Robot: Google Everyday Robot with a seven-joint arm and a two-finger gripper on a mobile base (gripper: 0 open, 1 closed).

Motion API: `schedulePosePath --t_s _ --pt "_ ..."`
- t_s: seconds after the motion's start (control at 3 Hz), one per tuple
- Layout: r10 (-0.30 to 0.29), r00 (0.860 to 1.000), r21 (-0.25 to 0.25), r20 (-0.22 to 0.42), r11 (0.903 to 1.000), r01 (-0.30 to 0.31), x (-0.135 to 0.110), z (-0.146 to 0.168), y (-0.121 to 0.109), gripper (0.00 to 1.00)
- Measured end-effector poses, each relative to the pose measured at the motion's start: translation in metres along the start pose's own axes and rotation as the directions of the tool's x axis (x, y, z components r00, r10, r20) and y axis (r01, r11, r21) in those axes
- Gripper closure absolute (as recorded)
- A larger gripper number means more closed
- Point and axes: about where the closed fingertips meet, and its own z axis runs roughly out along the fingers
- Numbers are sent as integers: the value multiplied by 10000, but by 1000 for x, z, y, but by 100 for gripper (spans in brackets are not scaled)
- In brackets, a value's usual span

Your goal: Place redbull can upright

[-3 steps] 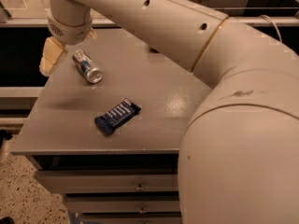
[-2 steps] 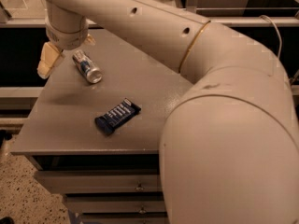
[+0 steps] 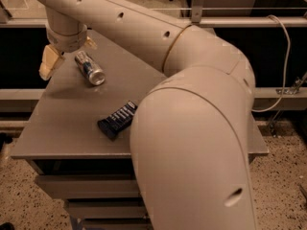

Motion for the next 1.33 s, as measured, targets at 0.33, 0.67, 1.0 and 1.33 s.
schedulePosePath --t_s 0.33,0.67,1.0,1.33 --pt "387 9978 148 -532 9992 -380 7 19 -25 0" --pt "651 9931 310 -979 9976 -623 15 33 -41 0" --pt "851 9889 519 -1220 9955 -792 15 39 -46 18" --pt "1000 9872 730 -1244 9931 -914 12 36 -54 41"
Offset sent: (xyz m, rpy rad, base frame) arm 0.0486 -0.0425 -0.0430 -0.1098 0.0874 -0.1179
